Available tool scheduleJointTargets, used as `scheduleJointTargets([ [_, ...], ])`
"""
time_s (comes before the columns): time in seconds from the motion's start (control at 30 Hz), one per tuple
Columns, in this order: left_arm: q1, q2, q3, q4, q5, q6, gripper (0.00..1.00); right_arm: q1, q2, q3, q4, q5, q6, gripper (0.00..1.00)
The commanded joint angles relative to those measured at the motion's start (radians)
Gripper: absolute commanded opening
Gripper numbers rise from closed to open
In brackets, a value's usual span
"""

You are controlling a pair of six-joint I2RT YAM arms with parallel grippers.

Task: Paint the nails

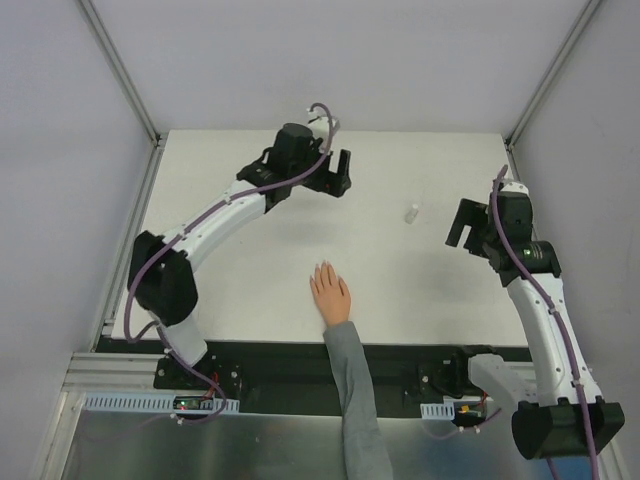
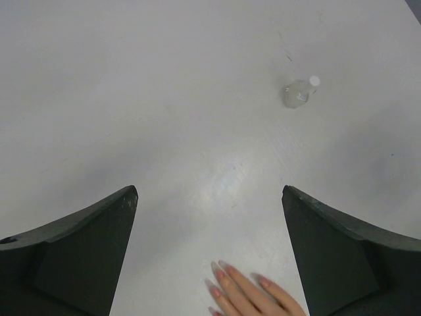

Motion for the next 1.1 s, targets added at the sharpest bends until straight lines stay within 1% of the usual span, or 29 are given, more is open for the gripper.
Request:
scheduleJointTargets([
  [0.0,-0.074,0.200,0.208,0.010,0.060,0.043,0.90,-0.033,-0.103,-0.002,-0.002,-0.065,0.074,0.96],
  [0.03,-0.098,0.242,0.291,0.009,0.074,0.038,0.90,-0.040,-0.122,-0.006,-0.005,-0.053,0.081,0.96],
  [0.07,-0.111,0.327,0.334,0.007,0.082,0.024,0.89,-0.040,-0.139,-0.007,-0.009,-0.048,0.092,0.96],
  [0.1,-0.122,0.370,0.379,0.006,0.094,0.018,0.89,-0.045,-0.165,-0.006,-0.012,-0.045,0.094,0.96],
  [0.13,-0.140,0.415,0.469,0.000,0.094,0.014,0.89,-0.051,-0.177,0.001,-0.028,-0.037,0.095,0.96],
  [0.17,-0.149,0.494,0.512,-0.005,0.094,0.003,0.88,-0.056,-0.183,0.008,-0.039,-0.033,0.095,0.96],
  [0.2,-0.160,0.532,0.555,-0.005,0.096,0.000,0.87,-0.059,-0.194,0.017,-0.051,-0.028,0.091,0.96],
  [0.23,-0.168,0.568,0.635,-0.011,0.096,-0.003,0.87,-0.068,-0.199,0.036,-0.070,-0.030,0.085,0.96],
  [0.27,-0.180,0.637,0.673,-0.016,0.099,-0.019,0.87,-0.071,-0.203,0.045,-0.079,-0.031,0.077,0.96],
  [0.33,-0.189,0.699,0.771,-0.016,0.097,-0.040,0.82,-0.076,-0.215,0.060,-0.100,-0.030,0.062,0.96],
  [0.37,-0.198,0.754,0.799,-0.020,0.091,-0.061,0.81,-0.076,-0.222,0.070,-0.104,-0.030,0.057,0.96],
  [0.43,-0.205,0.791,0.853,-0.020,0.076,-0.091,0.80,-0.077,-0.238,0.073,-0.107,-0.037,0.057,0.96],
  [0.5,-0.214,0.839,0.879,-0.019,0.016,-0.128,0.79,-0.079,-0.251,0.071,-0.104,-0.051,0.054,0.96],
  [0.57,-0.217,0.887,0.924,-0.013,-0.010,-0.158,0.79,-0.079,-0.266,0.064,-0.101,-0.065,0.048,0.96],
  [0.63,-0.223,0.912,0.948,0.003,-0.010,-0.178,0.76,-0.077,-0.272,0.060,-0.099,-0.065,0.042,0.96],
  [0.7,-0.229,0.932,0.945,0.029,-0.042,-0.192,0.75,-0.077,-0.285,0.056,-0.099,-0.063,0.034,0.96],
  [0.83,-0.247,0.960,0.944,0.070,-0.068,-0.192,0.73,-0.077,-0.298,0.050,-0.091,-0.074,0.029,0.96],
  [0.97,-0.266,0.983,0.944,0.104,-0.090,-0.171,0.66,-0.077,-0.309,0.040,-0.079,-0.091,0.020,0.96],
  [1.07,-0.281,0.978,0.927,0.116,-0.104,-0.149,0.67,-0.077,-0.315,0.034,-0.079,-0.093,0.015,0.96],
])
